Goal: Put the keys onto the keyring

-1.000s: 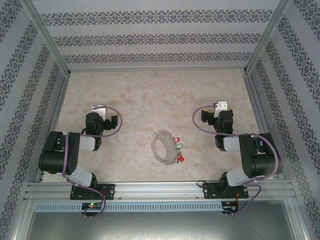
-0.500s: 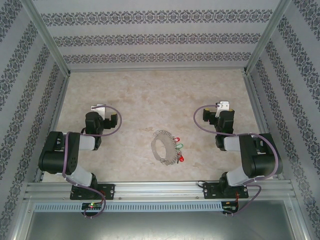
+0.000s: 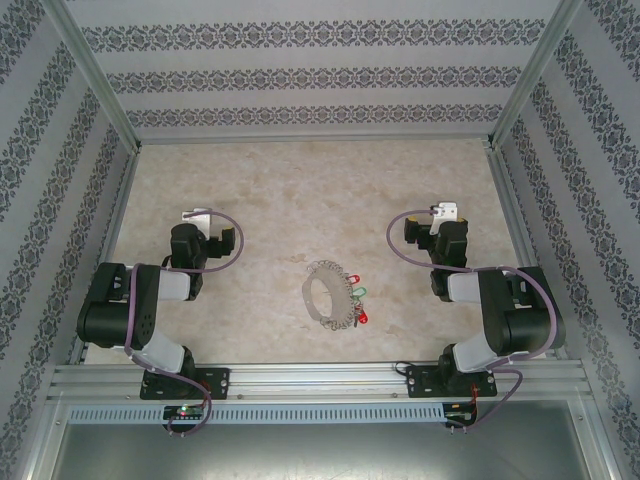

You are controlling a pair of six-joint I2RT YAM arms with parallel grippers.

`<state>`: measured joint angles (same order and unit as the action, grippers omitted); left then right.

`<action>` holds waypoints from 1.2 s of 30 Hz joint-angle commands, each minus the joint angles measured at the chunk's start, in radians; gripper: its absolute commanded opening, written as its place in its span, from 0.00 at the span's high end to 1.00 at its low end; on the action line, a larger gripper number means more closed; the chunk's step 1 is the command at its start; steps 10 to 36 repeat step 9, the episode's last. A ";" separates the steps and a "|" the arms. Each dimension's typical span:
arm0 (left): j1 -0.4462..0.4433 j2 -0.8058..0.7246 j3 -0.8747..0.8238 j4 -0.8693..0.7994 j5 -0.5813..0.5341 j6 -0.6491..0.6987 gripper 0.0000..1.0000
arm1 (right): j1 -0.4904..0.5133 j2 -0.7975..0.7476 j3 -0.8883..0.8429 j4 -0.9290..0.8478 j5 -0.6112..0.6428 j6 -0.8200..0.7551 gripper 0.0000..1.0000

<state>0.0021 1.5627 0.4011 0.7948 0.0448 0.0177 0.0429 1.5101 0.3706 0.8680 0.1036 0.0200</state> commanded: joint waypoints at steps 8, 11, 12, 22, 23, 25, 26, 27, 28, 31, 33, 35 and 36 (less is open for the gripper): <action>0.004 -0.001 0.018 0.025 -0.008 -0.018 0.00 | -0.010 -0.005 0.018 0.012 -0.037 -0.001 0.02; 0.004 -0.001 0.018 0.026 -0.009 -0.018 0.00 | -0.010 -0.006 0.016 0.014 -0.044 -0.005 0.02; 0.004 -0.001 0.018 0.026 -0.009 -0.018 0.00 | -0.010 -0.006 0.016 0.014 -0.044 -0.005 0.02; 0.004 -0.001 0.018 0.026 -0.009 -0.018 0.00 | -0.010 -0.006 0.016 0.014 -0.044 -0.005 0.02; 0.004 -0.001 0.018 0.026 -0.009 -0.018 0.00 | -0.010 -0.006 0.016 0.014 -0.044 -0.005 0.02; 0.004 -0.001 0.018 0.026 -0.009 -0.018 0.00 | -0.010 -0.006 0.016 0.014 -0.044 -0.005 0.02; 0.004 -0.001 0.018 0.026 -0.009 -0.018 0.00 | -0.010 -0.006 0.016 0.014 -0.044 -0.005 0.02; 0.004 -0.001 0.018 0.026 -0.009 -0.018 0.00 | -0.010 -0.006 0.016 0.014 -0.044 -0.005 0.02; 0.004 -0.001 0.018 0.026 -0.009 -0.018 0.00 | -0.010 -0.006 0.016 0.014 -0.044 -0.005 0.02; 0.004 -0.001 0.018 0.026 -0.009 -0.018 0.00 | -0.010 -0.006 0.016 0.014 -0.044 -0.005 0.02; 0.004 -0.001 0.018 0.026 -0.009 -0.018 0.00 | -0.010 -0.006 0.016 0.014 -0.044 -0.005 0.02; 0.004 -0.001 0.018 0.026 -0.009 -0.018 0.00 | -0.010 -0.006 0.016 0.014 -0.044 -0.005 0.02; 0.004 -0.001 0.018 0.026 -0.009 -0.018 0.00 | -0.010 -0.006 0.016 0.014 -0.044 -0.005 0.02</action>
